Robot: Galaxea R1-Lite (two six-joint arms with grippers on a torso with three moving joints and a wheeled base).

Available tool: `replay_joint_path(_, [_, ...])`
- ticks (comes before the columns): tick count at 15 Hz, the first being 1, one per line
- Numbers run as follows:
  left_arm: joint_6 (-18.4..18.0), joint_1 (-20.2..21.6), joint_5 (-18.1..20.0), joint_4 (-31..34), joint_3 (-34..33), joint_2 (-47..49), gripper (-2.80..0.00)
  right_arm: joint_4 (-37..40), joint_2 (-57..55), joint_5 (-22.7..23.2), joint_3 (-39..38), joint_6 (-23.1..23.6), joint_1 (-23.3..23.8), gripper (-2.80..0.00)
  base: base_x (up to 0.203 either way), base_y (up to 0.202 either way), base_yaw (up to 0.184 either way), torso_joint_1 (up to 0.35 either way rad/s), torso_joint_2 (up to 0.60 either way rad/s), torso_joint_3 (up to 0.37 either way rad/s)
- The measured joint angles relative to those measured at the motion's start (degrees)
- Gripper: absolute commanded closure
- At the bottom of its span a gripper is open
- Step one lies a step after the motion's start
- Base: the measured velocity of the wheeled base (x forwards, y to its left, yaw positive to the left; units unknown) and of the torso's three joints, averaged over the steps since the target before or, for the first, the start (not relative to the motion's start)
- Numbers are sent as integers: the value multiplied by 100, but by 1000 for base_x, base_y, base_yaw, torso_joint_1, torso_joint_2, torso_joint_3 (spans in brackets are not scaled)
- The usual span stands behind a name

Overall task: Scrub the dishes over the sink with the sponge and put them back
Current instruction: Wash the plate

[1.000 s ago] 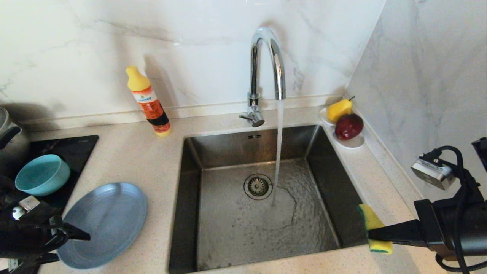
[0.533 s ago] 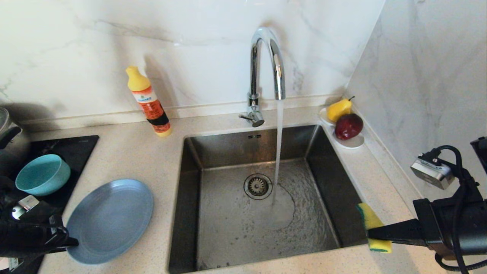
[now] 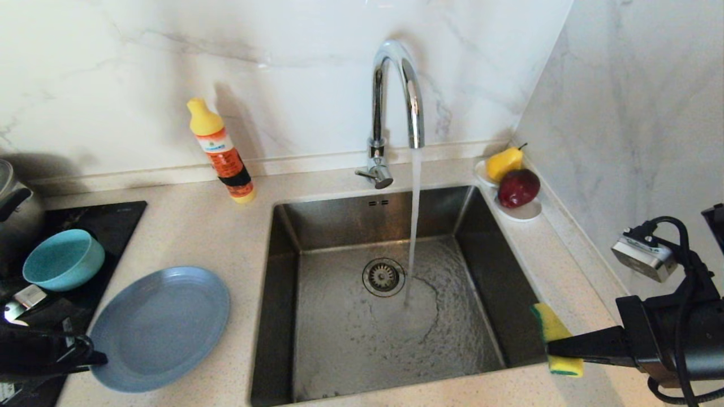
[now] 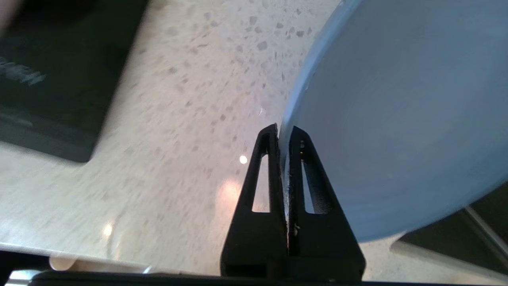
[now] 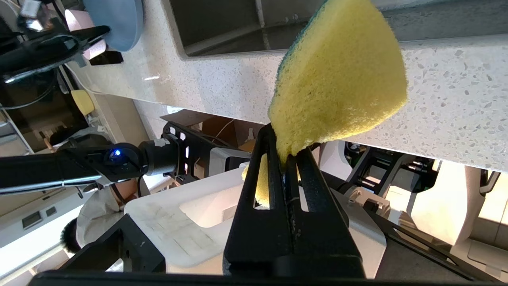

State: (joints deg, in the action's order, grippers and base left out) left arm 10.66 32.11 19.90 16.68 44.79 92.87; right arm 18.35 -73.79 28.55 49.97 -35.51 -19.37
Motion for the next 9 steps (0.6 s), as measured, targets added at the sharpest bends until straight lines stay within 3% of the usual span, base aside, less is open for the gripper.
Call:
replay_joint_path(6, [-172,28,82,1158,491,-1151,0,4,10,2,28,-1,-10,0,0,0,0,0,0,0])
replay_joint_path(9, [-202,-480,195,1698,736,-1782,0,4,82,2,39,-9,-21,0,0,0,0,0,0,0])
